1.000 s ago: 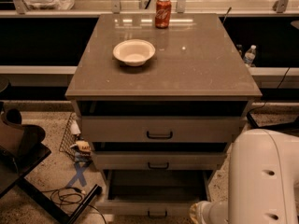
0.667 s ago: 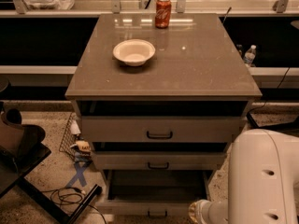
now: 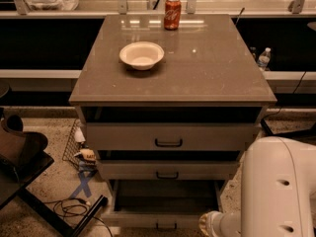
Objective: Open bottom drawer
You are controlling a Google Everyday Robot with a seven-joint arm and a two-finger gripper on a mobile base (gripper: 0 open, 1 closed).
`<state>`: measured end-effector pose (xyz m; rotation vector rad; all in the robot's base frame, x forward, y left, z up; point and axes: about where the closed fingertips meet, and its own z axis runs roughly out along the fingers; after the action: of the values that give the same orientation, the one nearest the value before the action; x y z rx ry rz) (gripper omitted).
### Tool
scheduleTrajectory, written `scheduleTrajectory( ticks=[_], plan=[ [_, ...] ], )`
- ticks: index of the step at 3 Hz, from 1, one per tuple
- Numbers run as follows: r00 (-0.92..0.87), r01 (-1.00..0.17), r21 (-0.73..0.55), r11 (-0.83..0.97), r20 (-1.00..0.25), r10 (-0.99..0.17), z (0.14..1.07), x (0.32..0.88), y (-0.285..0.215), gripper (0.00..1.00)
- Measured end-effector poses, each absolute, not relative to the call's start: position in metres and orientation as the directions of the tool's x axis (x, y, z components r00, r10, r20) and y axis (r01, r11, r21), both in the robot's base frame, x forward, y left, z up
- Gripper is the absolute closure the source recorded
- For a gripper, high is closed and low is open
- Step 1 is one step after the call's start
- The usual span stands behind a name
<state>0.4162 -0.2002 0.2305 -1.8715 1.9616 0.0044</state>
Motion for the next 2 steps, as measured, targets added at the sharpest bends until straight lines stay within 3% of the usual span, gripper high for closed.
scheduleTrajectory(
  ticks=[1,2],
  plan=[
    [0.001,-0.954,-0.285,0.090,-0.305,-0.952,0.2301,0.4160,-0.1996,0.16],
    [0.002,-0.956,-0.279,0.087,-0.305,-0.952,0.2270,0.4167,-0.1976,0.00]
  ],
)
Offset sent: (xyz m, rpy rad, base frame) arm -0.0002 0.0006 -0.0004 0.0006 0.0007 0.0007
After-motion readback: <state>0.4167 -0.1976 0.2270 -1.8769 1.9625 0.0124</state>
